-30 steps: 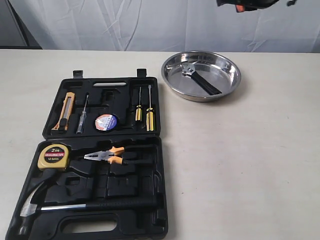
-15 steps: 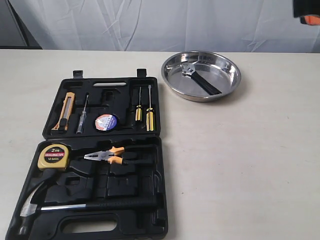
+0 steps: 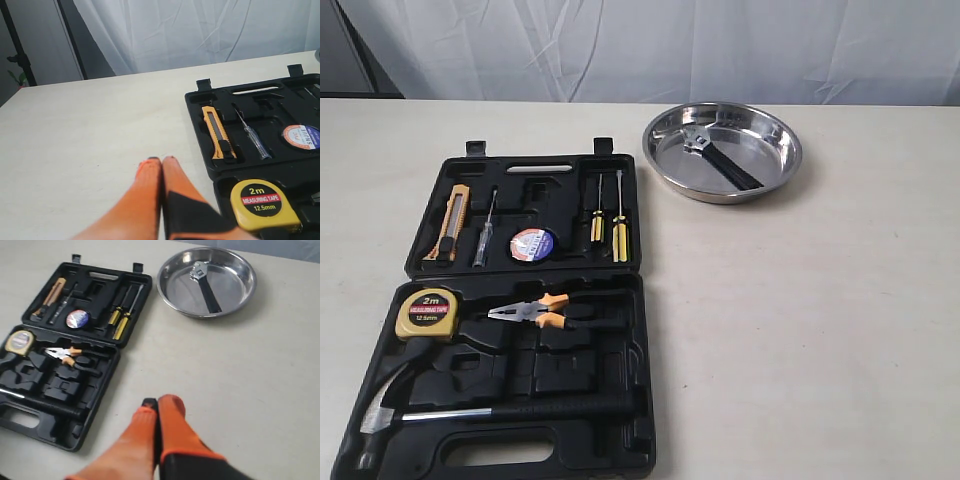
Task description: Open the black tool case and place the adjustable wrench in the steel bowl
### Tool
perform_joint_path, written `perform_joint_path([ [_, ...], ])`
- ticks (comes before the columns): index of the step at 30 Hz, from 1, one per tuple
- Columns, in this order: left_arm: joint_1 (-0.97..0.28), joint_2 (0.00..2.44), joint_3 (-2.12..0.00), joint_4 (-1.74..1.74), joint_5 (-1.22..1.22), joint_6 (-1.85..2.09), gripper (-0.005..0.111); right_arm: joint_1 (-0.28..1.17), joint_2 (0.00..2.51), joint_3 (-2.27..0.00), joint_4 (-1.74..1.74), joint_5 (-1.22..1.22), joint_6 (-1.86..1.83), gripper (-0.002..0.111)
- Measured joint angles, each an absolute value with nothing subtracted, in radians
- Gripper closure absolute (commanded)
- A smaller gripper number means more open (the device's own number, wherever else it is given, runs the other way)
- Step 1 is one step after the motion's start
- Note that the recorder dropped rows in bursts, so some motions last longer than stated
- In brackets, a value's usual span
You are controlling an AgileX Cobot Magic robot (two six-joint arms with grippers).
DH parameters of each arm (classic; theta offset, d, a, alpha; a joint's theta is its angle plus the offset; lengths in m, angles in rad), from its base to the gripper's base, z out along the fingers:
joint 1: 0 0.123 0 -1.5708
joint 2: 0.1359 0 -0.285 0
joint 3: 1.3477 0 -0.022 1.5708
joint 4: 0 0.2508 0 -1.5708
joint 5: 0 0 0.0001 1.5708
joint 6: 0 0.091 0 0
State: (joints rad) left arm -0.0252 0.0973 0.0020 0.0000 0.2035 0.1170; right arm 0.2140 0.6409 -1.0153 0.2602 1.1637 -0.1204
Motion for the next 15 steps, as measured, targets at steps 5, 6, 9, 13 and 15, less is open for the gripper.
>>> perform_joint_path([
  [5, -0.025, 0.097, 0.002, 0.000, 0.203, 0.117, 0.106, 0.214, 0.602, -1.000, 0.332, 1.078, -0.120, 0.108],
  [6, -0.025, 0.097, 0.002, 0.000, 0.203, 0.117, 0.106, 0.214, 0.592, -0.982, 0.340, 1.025, -0.120, 0.108],
  [9, -0.025, 0.097, 0.002, 0.000, 0.203, 0.117, 0.106, 0.214, 0.547, -0.878, 0.346, 0.840, -0.137, 0.108],
  [13, -0.025, 0.097, 0.002, 0.000, 0.203, 0.117, 0.106, 0.196, 0.442, -0.651, 0.347, 0.594, -0.185, 0.108],
  [15, -0.025, 0.097, 0.002, 0.000, 0.203, 0.117, 0.106, 0.170, 0.393, -0.538, 0.347, 0.514, -0.194, 0.108],
])
